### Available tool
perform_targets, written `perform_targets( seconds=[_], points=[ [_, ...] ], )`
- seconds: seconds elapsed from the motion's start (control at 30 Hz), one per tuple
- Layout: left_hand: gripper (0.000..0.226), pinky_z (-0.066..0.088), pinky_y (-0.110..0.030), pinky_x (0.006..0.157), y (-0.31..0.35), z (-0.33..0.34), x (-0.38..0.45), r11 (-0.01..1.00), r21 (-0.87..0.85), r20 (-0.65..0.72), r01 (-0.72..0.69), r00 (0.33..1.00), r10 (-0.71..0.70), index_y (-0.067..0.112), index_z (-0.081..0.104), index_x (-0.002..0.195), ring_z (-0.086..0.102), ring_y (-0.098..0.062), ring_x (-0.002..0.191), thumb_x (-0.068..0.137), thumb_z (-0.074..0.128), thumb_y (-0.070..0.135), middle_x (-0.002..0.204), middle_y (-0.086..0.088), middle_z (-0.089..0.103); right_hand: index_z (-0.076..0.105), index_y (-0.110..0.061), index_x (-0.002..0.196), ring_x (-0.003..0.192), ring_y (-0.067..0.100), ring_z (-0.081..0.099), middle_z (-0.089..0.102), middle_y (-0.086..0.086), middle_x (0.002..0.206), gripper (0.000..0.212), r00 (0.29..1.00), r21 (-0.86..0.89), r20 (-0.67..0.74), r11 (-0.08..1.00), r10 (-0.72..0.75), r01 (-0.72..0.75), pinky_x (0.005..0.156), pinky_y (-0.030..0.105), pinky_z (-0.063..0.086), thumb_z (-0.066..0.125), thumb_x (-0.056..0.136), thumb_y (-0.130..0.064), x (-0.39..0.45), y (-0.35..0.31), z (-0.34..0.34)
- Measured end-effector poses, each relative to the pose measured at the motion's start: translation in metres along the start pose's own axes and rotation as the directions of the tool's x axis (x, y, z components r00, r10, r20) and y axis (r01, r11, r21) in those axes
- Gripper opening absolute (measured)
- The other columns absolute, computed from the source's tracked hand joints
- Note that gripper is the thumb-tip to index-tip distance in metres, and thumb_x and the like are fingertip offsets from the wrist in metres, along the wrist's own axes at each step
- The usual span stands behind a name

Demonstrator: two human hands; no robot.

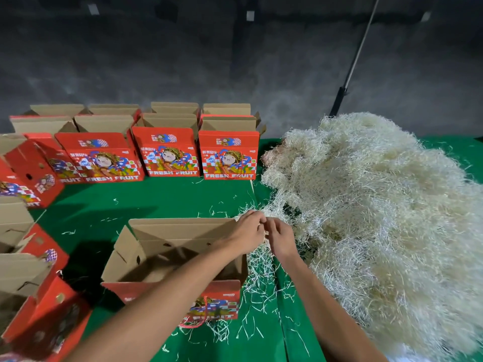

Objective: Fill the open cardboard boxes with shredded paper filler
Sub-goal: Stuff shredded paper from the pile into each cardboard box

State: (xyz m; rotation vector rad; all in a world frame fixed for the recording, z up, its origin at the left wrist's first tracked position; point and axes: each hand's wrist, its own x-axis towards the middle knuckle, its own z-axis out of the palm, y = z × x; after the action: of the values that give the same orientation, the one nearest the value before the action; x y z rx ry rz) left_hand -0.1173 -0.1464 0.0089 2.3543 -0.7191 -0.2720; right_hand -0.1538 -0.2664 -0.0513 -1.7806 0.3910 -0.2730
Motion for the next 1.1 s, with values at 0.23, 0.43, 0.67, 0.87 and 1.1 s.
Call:
perform_targets(
  seconds=[0.23,0.43,0.67,0.87,1.1],
  points=[
    [0.023,0.056,-0.028,0.067,-0.003,0.034,0.036,0.993,0.063,0.037,0.100,0.994,-0.102,0.025,0.055,0.117,0.059,-0.010,0.076,0.097,0.055,0.014,0.101,0.006,0.059,0.043,-0.004,0.145,0.139,0.027,0.040,0.044,0.013,0.149,0.056,0.996,-0.408,-0.014,0.909,0.084,-0.082,0.118,0.045,0.033,0.064,0.094,-0.012,0.052,0.038,0.002],
    [0.047,0.055,-0.035,0.089,0.002,0.050,0.098,0.971,0.197,0.032,0.138,0.989,-0.147,0.020,0.039,0.140,0.053,-0.021,0.119,0.097,0.054,0.033,0.137,-0.001,0.048,0.015,-0.008,0.158,0.153,0.034,0.004,0.010,0.018,0.164,0.062,0.983,-0.871,0.132,0.489,0.131,0.051,0.125,0.048,0.007,0.035,0.106,-0.035,0.096,0.072,0.014],
    [0.090,0.014,-0.061,0.118,-0.045,0.051,0.168,0.815,0.484,0.339,0.318,0.791,-0.510,0.026,-0.003,0.158,0.005,-0.047,0.148,0.094,0.061,0.025,0.164,-0.016,-0.006,-0.012,-0.015,0.158,0.151,0.038,-0.002,-0.016,0.018,0.164,0.099,0.919,-0.683,0.091,0.695,0.385,-0.223,0.123,0.055,0.011,0.063,0.094,-0.031,0.143,0.092,0.021],
    [0.074,0.035,-0.049,0.113,-0.065,0.041,0.215,0.706,0.673,0.481,0.220,0.595,-0.644,0.005,0.026,0.153,0.035,-0.041,0.140,0.099,0.052,0.048,0.157,-0.023,0.027,-0.022,-0.020,0.156,0.149,0.045,0.001,-0.026,0.019,0.160,0.126,0.882,-0.581,0.086,0.743,0.463,-0.333,0.118,0.061,0.013,0.065,0.079,-0.070,0.167,0.121,0.027],
    [0.080,0.028,-0.051,0.118,-0.078,0.060,0.232,0.719,0.599,0.531,0.353,0.497,-0.686,0.011,0.018,0.157,0.023,-0.042,0.146,0.099,0.017,0.067,0.162,-0.023,0.013,-0.004,-0.016,0.157,0.149,0.046,-0.003,-0.014,0.024,0.162,0.131,0.934,-0.832,0.174,0.554,0.312,-0.030,0.119,0.065,0.003,0.019,0.060,-0.102,0.162,0.144,0.068]
  ],
)
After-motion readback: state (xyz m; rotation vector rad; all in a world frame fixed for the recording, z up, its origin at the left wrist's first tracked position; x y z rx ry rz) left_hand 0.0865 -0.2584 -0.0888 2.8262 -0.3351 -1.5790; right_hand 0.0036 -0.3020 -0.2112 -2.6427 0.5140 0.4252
